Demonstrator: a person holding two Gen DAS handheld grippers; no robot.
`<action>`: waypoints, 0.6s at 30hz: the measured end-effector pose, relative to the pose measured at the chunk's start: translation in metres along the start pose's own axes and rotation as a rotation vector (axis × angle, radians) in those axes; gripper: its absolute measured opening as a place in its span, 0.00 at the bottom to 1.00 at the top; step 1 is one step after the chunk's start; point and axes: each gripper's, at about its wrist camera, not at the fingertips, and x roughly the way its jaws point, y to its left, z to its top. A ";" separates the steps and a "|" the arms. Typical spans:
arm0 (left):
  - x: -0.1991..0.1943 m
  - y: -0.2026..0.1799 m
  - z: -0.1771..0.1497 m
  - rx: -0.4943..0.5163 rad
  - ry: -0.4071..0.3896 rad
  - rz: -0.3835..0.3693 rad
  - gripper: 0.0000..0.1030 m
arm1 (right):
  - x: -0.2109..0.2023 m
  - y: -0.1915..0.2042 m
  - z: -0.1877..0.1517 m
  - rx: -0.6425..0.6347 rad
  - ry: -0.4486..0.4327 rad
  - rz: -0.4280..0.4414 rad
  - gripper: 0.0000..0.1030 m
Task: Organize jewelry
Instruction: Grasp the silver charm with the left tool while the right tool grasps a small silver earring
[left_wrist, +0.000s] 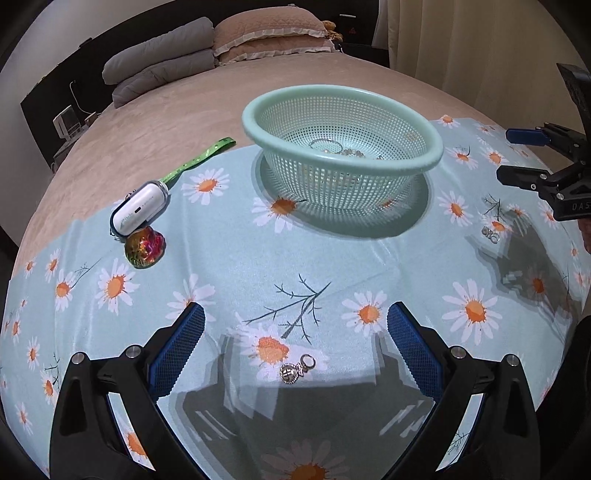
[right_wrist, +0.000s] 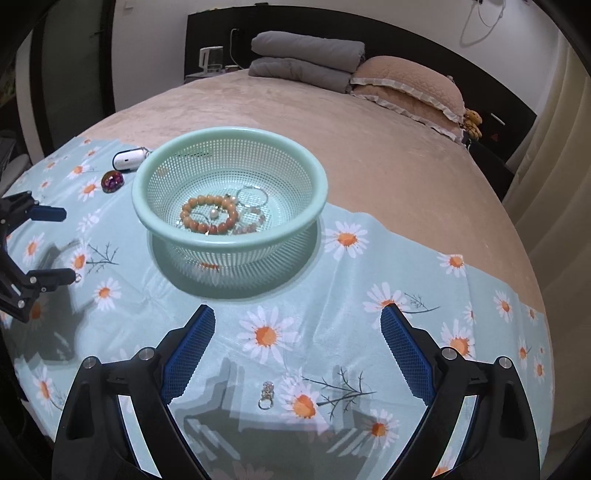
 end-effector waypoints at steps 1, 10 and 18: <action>0.000 -0.002 -0.003 0.004 -0.003 -0.001 0.94 | 0.001 -0.001 -0.004 0.010 0.004 0.004 0.84; 0.003 -0.008 -0.034 -0.008 -0.028 -0.037 0.94 | 0.008 0.010 -0.036 0.031 -0.003 0.051 0.84; 0.014 -0.007 -0.056 0.009 -0.049 -0.073 0.94 | 0.031 0.020 -0.056 0.081 0.027 0.020 0.84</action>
